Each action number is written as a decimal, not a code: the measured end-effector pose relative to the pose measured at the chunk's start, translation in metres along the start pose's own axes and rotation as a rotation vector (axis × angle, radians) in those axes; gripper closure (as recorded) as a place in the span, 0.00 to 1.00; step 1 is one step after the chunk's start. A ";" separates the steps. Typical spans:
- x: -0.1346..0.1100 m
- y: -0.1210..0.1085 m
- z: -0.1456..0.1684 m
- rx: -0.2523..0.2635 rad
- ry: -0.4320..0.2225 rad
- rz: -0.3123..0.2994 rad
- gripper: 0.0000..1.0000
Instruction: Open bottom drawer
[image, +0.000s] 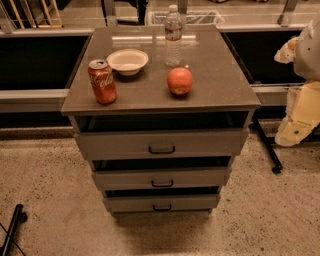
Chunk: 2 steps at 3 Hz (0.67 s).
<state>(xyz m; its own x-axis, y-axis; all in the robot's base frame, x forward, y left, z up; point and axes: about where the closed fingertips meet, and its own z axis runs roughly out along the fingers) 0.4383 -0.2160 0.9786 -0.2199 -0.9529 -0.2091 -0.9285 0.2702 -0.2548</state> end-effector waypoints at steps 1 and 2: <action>0.000 0.000 0.000 0.000 0.000 0.000 0.00; 0.001 0.003 0.026 0.002 -0.049 -0.003 0.00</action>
Offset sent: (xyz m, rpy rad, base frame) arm 0.0308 0.0182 -0.1531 0.2672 -0.0770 0.0915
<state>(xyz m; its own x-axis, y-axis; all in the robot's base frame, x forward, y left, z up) 0.4435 -0.2126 0.9533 -0.2020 -0.9459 -0.2540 -0.9287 0.2674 -0.2571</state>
